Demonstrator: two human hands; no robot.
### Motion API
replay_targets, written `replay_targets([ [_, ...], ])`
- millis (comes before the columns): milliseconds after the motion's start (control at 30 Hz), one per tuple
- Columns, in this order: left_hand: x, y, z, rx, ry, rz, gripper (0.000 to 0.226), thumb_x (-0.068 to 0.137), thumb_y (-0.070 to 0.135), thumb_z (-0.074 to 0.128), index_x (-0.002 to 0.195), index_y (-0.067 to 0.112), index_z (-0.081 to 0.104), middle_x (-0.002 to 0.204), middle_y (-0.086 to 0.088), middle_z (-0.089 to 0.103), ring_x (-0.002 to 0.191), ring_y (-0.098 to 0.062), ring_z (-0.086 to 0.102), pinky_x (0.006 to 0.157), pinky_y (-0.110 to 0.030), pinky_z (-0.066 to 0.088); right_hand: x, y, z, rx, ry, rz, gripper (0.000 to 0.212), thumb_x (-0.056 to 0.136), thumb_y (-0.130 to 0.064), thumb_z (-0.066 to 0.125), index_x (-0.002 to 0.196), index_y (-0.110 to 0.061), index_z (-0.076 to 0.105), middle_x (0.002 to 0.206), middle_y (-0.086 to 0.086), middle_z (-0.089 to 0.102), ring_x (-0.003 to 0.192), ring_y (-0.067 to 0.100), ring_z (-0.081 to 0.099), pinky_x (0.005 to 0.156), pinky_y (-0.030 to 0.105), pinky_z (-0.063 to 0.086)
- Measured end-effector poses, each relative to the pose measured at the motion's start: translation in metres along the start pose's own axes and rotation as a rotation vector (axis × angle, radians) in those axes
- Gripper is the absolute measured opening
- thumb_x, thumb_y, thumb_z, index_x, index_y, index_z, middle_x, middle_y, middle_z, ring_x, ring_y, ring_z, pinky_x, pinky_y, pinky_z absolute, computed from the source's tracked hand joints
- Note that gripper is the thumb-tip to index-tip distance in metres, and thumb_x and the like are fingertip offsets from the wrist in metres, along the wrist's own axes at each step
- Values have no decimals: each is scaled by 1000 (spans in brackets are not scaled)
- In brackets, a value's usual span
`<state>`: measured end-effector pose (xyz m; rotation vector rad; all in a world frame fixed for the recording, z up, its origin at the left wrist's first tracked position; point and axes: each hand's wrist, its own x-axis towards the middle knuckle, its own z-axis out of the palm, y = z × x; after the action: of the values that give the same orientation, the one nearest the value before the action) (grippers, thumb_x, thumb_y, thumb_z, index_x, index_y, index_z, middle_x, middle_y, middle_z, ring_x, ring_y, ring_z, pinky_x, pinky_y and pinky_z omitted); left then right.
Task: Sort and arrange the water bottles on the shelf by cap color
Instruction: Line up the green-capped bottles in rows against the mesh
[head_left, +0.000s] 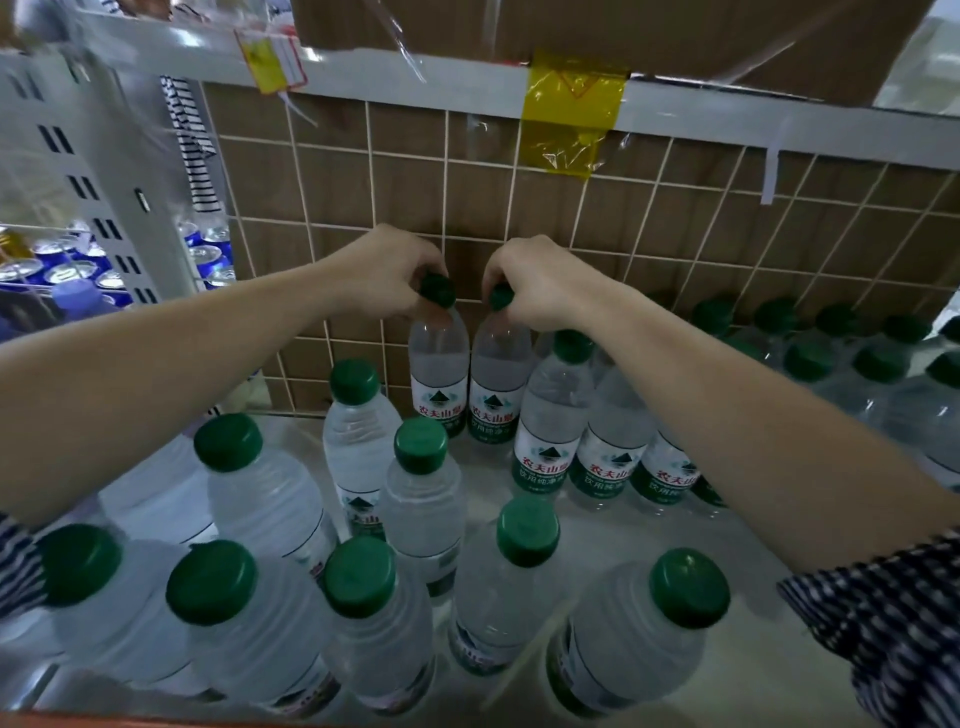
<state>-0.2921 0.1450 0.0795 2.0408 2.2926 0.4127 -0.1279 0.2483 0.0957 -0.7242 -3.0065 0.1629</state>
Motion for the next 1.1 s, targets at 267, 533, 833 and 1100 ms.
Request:
replay_targets([
  [267, -1, -1, 9, -51, 49, 11, 43, 79, 36, 79, 115, 15, 68, 103, -1, 70, 88, -12, 59, 76, -22, 42, 3, 8, 3, 50, -6, 61, 52, 77, -26, 82, 122, -10, 63, 117, 9, 64, 97, 25, 62, 77, 32, 51],
  [533, -7, 16, -13, 131, -123, -7, 35, 85, 40, 72, 111, 16, 72, 101, -2, 71, 92, -18, 65, 87, -40, 54, -28, 3, 1, 43, 184, -21, 48, 86, -31, 72, 129, -13, 60, 123, 8, 64, 107, 24, 62, 91, 39, 53],
  [833, -58, 31, -39, -88, -235, -76, 23, 95, 36, 57, 114, 30, 67, 98, 13, 70, 83, -4, 67, 73, -19, 51, -80, -35, -7, 350, -17, -343, 30, 93, -38, 62, 115, -18, 69, 103, -6, 70, 89, 2, 64, 79, 21, 53],
  [1100, -106, 35, -43, -362, -456, -148, 23, 86, 12, 69, 101, 29, 75, 73, 11, 67, 64, -1, 57, 60, -14, 46, -93, -58, 17, 356, -156, -500, 48, 80, -41, 76, 120, -17, 64, 107, -2, 68, 93, 11, 65, 84, 35, 56],
])
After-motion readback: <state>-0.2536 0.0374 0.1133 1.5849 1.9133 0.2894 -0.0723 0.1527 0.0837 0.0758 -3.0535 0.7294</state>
